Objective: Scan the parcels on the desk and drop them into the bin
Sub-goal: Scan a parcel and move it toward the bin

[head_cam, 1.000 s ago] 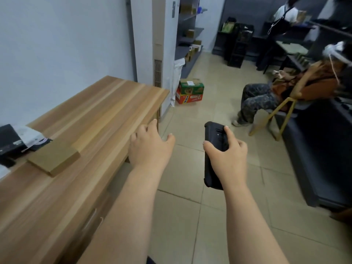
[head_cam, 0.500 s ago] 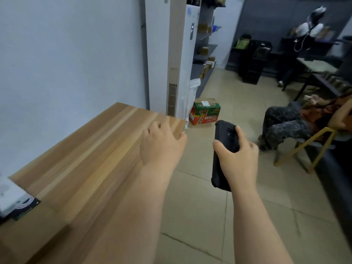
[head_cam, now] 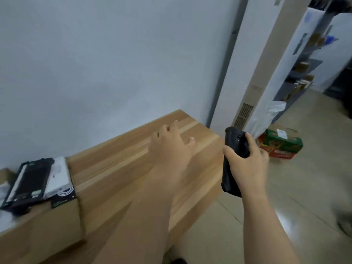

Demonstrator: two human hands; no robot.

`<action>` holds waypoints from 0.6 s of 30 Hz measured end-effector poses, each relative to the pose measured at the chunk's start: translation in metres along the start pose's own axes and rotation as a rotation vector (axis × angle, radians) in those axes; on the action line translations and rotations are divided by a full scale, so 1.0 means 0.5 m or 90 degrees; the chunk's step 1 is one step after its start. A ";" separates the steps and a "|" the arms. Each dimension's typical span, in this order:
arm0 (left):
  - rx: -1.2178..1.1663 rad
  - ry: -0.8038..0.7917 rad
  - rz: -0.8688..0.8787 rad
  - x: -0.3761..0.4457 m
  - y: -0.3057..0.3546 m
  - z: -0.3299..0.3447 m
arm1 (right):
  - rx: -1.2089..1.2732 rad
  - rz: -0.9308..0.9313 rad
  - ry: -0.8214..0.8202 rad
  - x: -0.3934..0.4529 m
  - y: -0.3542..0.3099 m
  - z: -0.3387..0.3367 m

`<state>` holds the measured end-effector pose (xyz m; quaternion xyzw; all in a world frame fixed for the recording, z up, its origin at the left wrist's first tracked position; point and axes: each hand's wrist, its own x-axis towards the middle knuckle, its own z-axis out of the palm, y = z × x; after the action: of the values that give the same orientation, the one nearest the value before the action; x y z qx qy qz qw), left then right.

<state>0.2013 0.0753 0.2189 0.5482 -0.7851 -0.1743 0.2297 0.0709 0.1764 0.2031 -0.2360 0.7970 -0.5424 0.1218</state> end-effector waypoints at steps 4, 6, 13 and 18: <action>0.019 0.040 -0.105 0.083 -0.029 -0.003 | -0.043 -0.039 -0.124 0.108 -0.043 0.097; 0.018 0.071 -0.165 0.110 -0.049 -0.012 | -0.057 -0.066 -0.192 0.140 -0.064 0.149; 0.071 0.169 -0.389 0.089 -0.175 -0.043 | -0.070 -0.154 -0.415 0.136 -0.083 0.335; 0.104 0.196 -0.533 0.026 -0.272 -0.075 | -0.064 -0.154 -0.570 0.047 -0.089 0.433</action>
<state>0.3242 0.0164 0.1808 0.8542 -0.4640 -0.1062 0.2093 0.1593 -0.0237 0.1631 -0.5436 0.6578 -0.3583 0.3786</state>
